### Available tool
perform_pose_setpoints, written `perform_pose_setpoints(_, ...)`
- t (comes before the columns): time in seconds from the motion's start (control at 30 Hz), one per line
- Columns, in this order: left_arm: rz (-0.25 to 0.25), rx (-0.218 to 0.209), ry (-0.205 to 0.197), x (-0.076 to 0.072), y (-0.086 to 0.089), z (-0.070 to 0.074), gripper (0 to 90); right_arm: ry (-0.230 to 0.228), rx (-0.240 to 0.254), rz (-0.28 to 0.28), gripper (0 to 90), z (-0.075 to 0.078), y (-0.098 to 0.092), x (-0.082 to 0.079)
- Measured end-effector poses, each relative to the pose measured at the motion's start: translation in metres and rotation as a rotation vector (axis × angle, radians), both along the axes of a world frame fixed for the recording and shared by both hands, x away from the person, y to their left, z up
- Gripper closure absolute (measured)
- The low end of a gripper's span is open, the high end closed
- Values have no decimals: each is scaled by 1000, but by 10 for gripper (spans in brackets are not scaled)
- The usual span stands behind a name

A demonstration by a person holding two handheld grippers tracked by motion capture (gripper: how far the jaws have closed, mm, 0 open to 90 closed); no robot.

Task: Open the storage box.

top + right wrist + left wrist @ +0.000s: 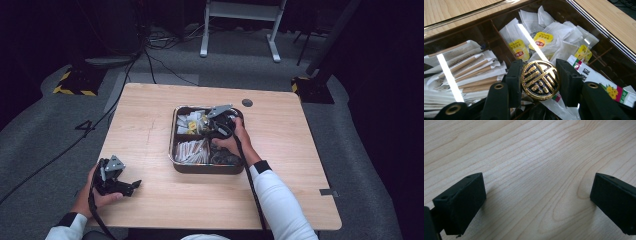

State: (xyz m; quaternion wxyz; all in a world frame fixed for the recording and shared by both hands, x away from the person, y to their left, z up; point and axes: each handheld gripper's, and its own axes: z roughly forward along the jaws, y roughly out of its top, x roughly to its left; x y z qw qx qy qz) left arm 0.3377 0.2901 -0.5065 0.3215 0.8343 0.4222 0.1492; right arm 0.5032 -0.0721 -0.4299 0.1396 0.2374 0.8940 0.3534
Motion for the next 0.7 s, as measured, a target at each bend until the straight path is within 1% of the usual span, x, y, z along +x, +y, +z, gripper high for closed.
perform_pose_setpoints(0.1, 0, 0, 0, 0, 0, 0, 5, -1, -6, -2, 595, 0, 2, 0)
perform_pose_setpoints(0.2, 1, 0, 0, 0, 0, 0, 5, 7, 2, -1, 595, -1, 4, 1)
perform_pose_setpoints(0.4, 1, 0, 0, 0, 0, 0, 5, 4, -6, -2, 595, 2, 6, 0)
perform_pose_setpoints(0.53, 0, 0, 0, 0, 0, 0, 5, 5, 9, -8, 595, 5, 3, 0)
perform_pose_setpoints(0.7, -1, 0, 0, 0, 0, 0, 5, -5, 5, -17, 595, 10, -1, 0)
